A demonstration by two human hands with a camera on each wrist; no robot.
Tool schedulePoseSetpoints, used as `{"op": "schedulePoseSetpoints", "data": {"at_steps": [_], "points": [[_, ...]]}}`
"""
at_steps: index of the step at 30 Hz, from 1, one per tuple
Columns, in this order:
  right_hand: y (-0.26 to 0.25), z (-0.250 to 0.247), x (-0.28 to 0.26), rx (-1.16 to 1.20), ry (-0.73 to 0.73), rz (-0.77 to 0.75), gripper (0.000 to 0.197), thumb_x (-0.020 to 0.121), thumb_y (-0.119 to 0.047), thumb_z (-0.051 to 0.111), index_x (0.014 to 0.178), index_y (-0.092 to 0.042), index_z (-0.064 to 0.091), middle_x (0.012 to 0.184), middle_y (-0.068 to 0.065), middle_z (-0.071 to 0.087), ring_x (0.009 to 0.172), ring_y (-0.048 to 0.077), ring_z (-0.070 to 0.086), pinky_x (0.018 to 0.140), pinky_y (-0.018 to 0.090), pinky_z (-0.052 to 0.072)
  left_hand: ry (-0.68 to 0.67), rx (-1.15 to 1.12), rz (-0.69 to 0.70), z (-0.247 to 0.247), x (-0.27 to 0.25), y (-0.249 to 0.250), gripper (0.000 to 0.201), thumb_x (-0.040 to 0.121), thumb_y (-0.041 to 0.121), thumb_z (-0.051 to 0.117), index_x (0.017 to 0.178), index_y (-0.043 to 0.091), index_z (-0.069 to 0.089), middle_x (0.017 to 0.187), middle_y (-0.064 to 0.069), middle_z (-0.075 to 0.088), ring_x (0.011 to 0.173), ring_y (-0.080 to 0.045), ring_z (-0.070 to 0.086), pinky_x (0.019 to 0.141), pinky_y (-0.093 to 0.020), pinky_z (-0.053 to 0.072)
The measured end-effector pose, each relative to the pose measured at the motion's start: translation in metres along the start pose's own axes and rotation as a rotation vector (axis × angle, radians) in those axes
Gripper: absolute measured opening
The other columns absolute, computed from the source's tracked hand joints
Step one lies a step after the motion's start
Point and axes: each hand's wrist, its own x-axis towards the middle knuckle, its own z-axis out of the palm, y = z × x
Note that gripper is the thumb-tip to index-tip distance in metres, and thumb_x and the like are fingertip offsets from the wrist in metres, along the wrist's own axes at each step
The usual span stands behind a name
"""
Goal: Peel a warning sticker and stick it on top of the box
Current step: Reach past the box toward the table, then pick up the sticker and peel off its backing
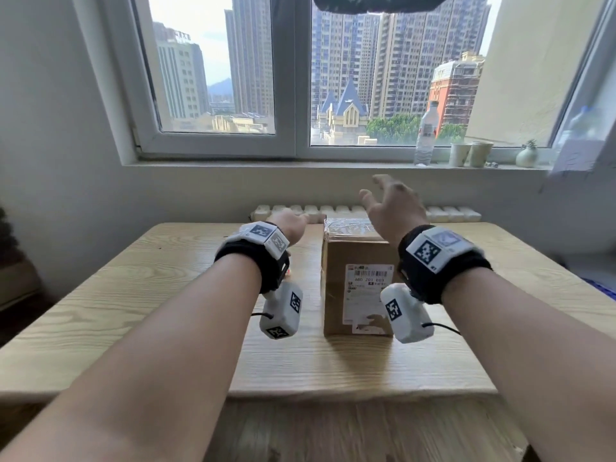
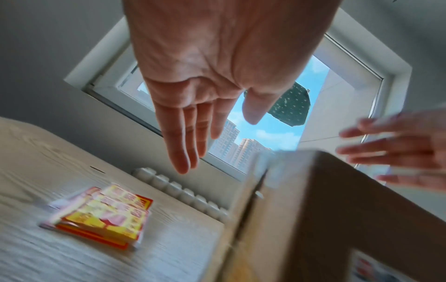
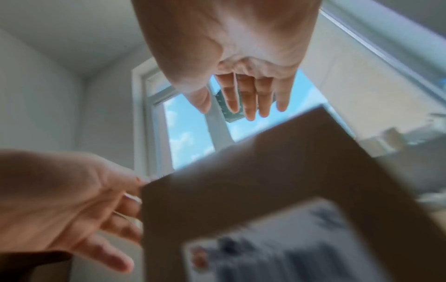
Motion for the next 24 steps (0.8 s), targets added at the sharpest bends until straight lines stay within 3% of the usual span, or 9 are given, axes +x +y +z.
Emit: {"op": "schedulePoseSetpoints", "data": {"at_steps": [3,6,9,12,15,18,20,21,24], "points": [[-0.045,0.020,0.009,0.067,-0.064,-0.196,0.040,0.097,-0.024,0.049,0.134,-0.010,0.054,0.132,0.008,0.062,0.121,0.024,0.058,0.103,0.036,0.045,0.062,0.105,-0.001,-0.031,0.000,-0.024,0.041,0.098,0.020,0.039,0.128,-0.002,0.058,0.131,-0.021,0.060,0.121,-0.036,0.058,0.099,-0.041,0.050],[-0.077,0.060,0.011,0.099,-0.148,-0.273,0.034,0.095,-0.021,0.050,0.125,-0.012,0.062,0.124,0.006,0.067,0.112,0.021,0.063,0.099,0.036,0.049,0.093,0.177,-0.041,-0.056,0.004,-0.060,0.034,0.091,0.011,0.044,0.110,0.000,0.069,0.114,-0.017,0.068,0.106,-0.033,0.065,0.091,-0.041,0.055],[-0.086,0.108,0.012,0.029,-0.266,-0.255,0.034,0.093,-0.018,0.048,0.124,-0.014,0.063,0.123,0.006,0.068,0.109,0.023,0.063,0.095,0.030,0.049,0.109,0.193,-0.094,-0.064,0.011,-0.098,0.026,0.086,0.007,0.044,0.089,0.006,0.070,0.099,-0.017,0.069,0.083,-0.027,0.056,0.087,-0.041,0.057],[-0.082,0.155,0.019,-0.122,-0.415,-0.184,0.040,0.093,-0.017,0.047,0.132,-0.014,0.058,0.133,0.007,0.060,0.120,0.025,0.057,0.096,0.029,0.044,0.097,0.194,-0.109,-0.057,0.025,-0.125,0.024,0.087,0.010,0.047,0.087,0.009,0.071,0.109,-0.020,0.070,0.083,-0.025,0.054,0.088,-0.038,0.057],[-0.068,0.196,0.031,-0.252,-0.532,-0.117,0.041,0.092,-0.014,0.048,0.132,-0.013,0.057,0.136,0.009,0.058,0.124,0.027,0.054,0.100,0.033,0.045,0.057,0.185,-0.127,-0.045,0.046,-0.140,0.020,0.089,0.013,0.050,0.074,0.016,0.062,0.095,-0.015,0.062,0.084,-0.026,0.054,0.091,-0.038,0.056],[-0.047,0.228,0.039,-0.367,-0.659,-0.065,0.041,0.093,-0.015,0.045,0.133,-0.013,0.055,0.136,0.011,0.057,0.123,0.029,0.055,0.100,0.034,0.046,0.028,0.190,-0.142,-0.032,0.072,-0.152,0.033,0.089,0.016,0.052,0.057,0.021,0.046,0.089,-0.007,0.057,0.081,-0.023,0.054,0.089,-0.037,0.056],[-0.032,0.246,0.043,-0.423,-0.744,-0.047,0.045,0.094,-0.015,0.043,0.138,-0.015,0.049,0.138,0.010,0.055,0.124,0.029,0.055,0.100,0.034,0.046,-0.006,0.195,-0.149,-0.028,0.088,-0.155,0.023,0.090,0.016,0.052,0.070,0.017,0.064,0.097,-0.011,0.064,0.091,-0.025,0.062,0.091,-0.034,0.055],[-0.026,0.253,0.044,-0.434,-0.776,-0.045,0.046,0.094,-0.015,0.042,0.140,-0.014,0.047,0.138,0.010,0.055,0.124,0.029,0.055,0.099,0.033,0.045,-0.016,0.204,-0.137,-0.026,0.097,-0.155,0.021,0.091,0.015,0.051,0.091,0.012,0.072,0.109,-0.013,0.068,0.101,-0.027,0.065,0.092,-0.034,0.054],[-0.012,0.268,0.047,-0.440,-0.804,-0.047,0.041,0.092,-0.014,0.042,0.129,-0.011,0.057,0.130,0.011,0.061,0.117,0.029,0.059,0.092,0.031,0.047,-0.059,0.265,-0.124,-0.018,0.124,-0.154,0.041,0.092,0.013,0.051,0.132,0.014,0.059,0.136,-0.007,0.060,0.122,-0.026,0.059,0.100,-0.032,0.049]]}}
